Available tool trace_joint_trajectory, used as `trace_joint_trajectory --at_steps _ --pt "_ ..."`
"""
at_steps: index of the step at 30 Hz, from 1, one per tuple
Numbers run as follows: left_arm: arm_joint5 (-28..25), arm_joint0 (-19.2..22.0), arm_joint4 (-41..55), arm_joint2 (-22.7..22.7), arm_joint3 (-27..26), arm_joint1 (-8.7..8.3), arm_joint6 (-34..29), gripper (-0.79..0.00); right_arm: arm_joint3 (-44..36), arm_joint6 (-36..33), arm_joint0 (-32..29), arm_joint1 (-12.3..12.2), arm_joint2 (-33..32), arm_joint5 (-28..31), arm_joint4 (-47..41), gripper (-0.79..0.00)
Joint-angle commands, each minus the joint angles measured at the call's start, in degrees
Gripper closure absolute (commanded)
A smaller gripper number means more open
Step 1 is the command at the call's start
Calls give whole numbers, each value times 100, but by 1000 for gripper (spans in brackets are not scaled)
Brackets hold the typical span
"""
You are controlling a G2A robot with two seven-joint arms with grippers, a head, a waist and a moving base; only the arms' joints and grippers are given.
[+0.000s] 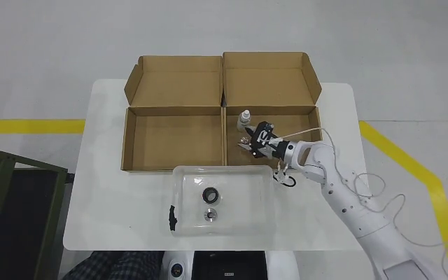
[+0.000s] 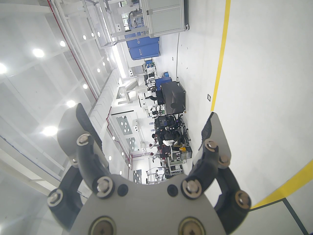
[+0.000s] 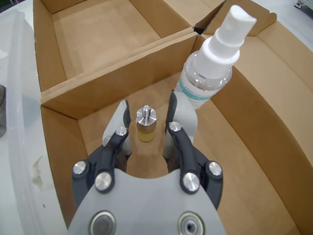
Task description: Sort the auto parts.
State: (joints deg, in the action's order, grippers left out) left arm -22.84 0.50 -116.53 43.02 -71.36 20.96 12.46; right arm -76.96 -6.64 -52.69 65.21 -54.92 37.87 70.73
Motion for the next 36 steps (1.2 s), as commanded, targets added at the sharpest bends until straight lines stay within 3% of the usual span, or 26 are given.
trace_joint_trajectory --at_steps 1,7,15,23,36 --pt "0 0 0 0 0 0 0 -785 -59 -24 -33 -7 -33 14 -19 -785" --pt "0 0 0 0 0 0 0 -785 -678 -318 -258 -87 -315 26 -49 -785" --pt "0 0 0 0 0 0 0 -785 -2277 -1434 -938 -262 -773 171 -167 -785" --pt "0 0 0 0 0 0 0 -785 -3435 -1811 -1628 -370 -926 297 48 -785" --pt "0 0 0 0 0 0 0 -785 -3667 -1684 -1872 -318 -166 272 708 -785"
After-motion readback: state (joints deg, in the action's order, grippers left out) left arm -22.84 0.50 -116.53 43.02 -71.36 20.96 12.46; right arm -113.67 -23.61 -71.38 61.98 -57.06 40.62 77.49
